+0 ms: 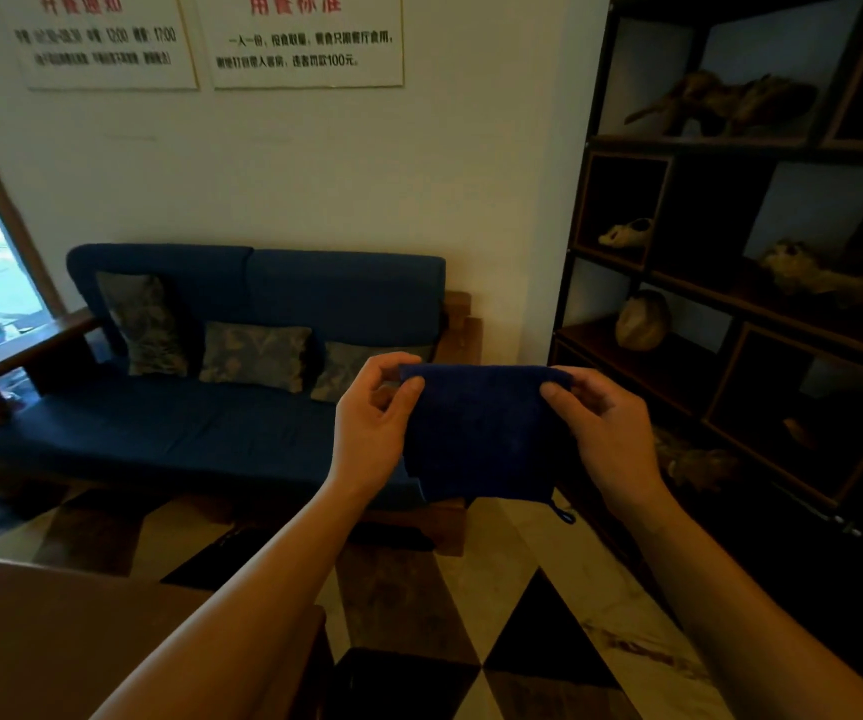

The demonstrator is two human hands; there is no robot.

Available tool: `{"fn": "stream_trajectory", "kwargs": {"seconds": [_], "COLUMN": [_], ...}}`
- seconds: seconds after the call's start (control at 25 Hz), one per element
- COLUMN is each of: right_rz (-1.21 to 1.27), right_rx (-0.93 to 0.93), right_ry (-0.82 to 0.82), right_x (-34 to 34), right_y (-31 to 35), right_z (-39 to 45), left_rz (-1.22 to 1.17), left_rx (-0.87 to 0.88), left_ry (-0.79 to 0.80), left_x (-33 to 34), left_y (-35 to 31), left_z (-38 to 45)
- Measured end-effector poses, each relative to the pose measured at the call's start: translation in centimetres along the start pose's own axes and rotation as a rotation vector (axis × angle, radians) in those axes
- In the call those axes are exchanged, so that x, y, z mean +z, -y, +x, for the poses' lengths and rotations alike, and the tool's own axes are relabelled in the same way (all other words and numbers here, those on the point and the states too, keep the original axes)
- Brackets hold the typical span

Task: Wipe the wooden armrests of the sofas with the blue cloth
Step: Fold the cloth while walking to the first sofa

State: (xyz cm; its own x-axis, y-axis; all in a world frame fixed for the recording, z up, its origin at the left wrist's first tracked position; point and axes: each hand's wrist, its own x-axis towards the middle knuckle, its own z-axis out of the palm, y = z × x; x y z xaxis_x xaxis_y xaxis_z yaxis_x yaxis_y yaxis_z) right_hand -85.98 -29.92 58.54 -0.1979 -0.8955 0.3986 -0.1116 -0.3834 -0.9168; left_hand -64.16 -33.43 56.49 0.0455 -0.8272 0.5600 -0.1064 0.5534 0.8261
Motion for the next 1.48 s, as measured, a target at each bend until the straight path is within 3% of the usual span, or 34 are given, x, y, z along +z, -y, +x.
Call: {"fn": "stream_trajectory", "kwargs": {"seconds": [0.52,1.08,1.48], "right_rz": [0.061,0.004,-0.005], "right_rx": [0.053,0.091,0.103], "right_ry": [0.04,-0.045,-0.068], "right_x": [3.5,13.8,13.5], "right_y": [-7.3,-17.8,-27.5], "right_z": [11.0,32.1,47.6], "left_rz": [0.046,0.007,0.063], "left_rx": [-0.056,-0.136,-0.131], "left_ry": [-0.044,0.037,0.074], "left_x": [0.8,-0.7,5.6], "left_y": [8.1,24.4,35.8], "left_z": [8.5,30.2,43.2]}}
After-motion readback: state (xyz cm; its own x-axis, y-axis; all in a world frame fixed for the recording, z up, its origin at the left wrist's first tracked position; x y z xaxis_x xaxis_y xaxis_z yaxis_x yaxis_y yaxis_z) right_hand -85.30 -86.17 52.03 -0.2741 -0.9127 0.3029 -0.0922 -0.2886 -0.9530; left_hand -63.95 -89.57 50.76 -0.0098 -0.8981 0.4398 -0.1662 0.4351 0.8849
